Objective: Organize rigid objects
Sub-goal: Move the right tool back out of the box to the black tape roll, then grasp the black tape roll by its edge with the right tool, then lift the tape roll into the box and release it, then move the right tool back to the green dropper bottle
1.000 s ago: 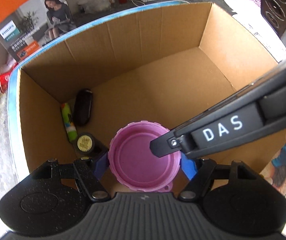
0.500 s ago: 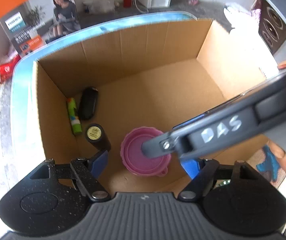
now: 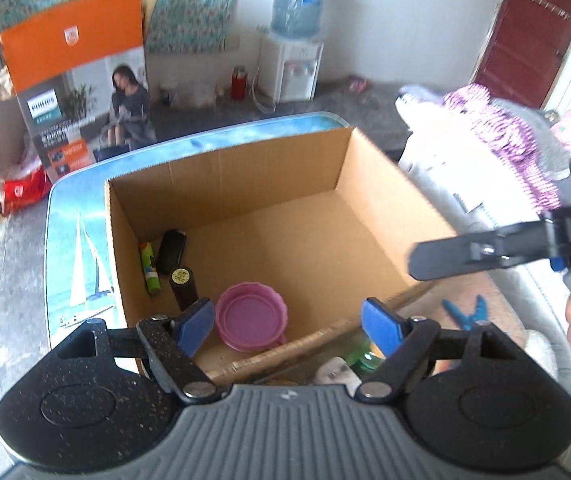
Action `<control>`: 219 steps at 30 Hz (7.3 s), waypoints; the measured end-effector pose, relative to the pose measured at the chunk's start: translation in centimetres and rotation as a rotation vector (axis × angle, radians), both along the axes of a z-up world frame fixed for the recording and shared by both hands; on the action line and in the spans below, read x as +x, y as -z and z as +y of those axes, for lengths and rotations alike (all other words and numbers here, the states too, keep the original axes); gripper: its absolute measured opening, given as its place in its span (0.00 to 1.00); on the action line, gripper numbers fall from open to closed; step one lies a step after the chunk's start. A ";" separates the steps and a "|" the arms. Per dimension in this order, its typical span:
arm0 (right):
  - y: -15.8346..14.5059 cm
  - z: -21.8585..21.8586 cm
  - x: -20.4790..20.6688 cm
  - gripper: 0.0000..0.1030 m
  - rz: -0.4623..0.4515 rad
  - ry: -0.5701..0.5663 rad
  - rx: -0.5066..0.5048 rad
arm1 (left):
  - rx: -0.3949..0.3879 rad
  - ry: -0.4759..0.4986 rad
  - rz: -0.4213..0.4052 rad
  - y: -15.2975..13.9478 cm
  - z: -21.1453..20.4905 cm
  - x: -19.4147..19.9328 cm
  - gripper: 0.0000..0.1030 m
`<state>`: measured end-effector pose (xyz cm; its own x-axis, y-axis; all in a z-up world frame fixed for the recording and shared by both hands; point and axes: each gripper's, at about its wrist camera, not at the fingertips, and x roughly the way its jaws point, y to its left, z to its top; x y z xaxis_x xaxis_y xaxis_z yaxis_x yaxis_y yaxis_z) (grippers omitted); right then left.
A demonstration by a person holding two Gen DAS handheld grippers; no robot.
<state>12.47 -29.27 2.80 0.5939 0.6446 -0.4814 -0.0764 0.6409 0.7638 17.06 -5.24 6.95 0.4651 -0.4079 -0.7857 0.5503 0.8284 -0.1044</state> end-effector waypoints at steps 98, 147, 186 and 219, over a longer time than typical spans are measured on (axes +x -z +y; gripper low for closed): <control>10.3 11.6 -8.1 0.18 -0.066 -0.117 -0.557 | 0.102 0.009 -0.094 12.5 -2.3 -12.6 0.66; 1.2 7.3 17.7 0.17 0.040 -0.196 -0.407 | 0.134 -0.082 0.108 5.8 -3.1 13.5 0.66; -1.1 1.0 4.3 0.25 -0.128 0.061 -0.085 | 0.009 -0.039 -0.111 -1.7 -0.8 3.1 0.81; 5.9 4.5 -7.9 0.42 -0.173 0.104 -0.472 | 0.017 0.111 -0.325 11.3 -8.1 -10.6 0.56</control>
